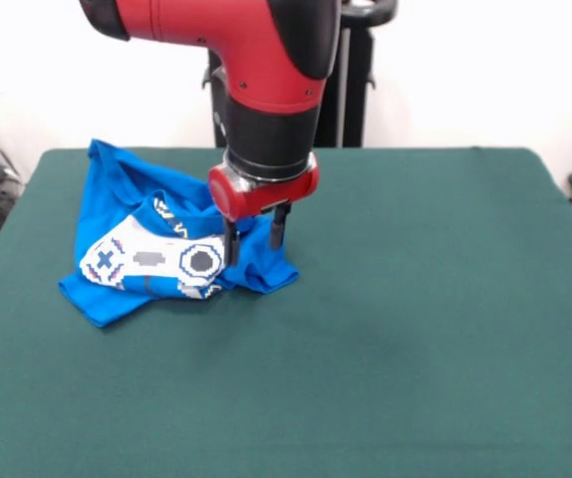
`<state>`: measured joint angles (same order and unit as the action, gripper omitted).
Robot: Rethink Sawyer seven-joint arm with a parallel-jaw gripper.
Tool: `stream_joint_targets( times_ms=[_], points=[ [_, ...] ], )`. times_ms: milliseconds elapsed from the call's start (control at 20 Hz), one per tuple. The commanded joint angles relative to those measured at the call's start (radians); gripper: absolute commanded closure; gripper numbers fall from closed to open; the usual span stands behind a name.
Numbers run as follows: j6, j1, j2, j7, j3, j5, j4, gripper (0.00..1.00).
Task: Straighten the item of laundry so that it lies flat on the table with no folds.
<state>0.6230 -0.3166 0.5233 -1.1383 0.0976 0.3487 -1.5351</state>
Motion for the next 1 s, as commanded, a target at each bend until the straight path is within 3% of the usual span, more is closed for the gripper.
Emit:
stream_joint_targets(
  times_ms=[50, 900, 950, 1000],
  points=[
    [-0.087, 0.035, -0.108, -0.165, 0.003, 0.040, -0.028, 0.00],
    [-0.009, 0.043, -0.123, -0.130, 0.006, 0.005, -0.010, 0.00],
    [-0.008, 0.041, -0.123, -0.127, 0.007, 0.003, -0.011, 1.00],
    [-0.011, 0.038, -0.123, -0.125, 0.011, 0.003, -0.013, 1.00]
  ],
)
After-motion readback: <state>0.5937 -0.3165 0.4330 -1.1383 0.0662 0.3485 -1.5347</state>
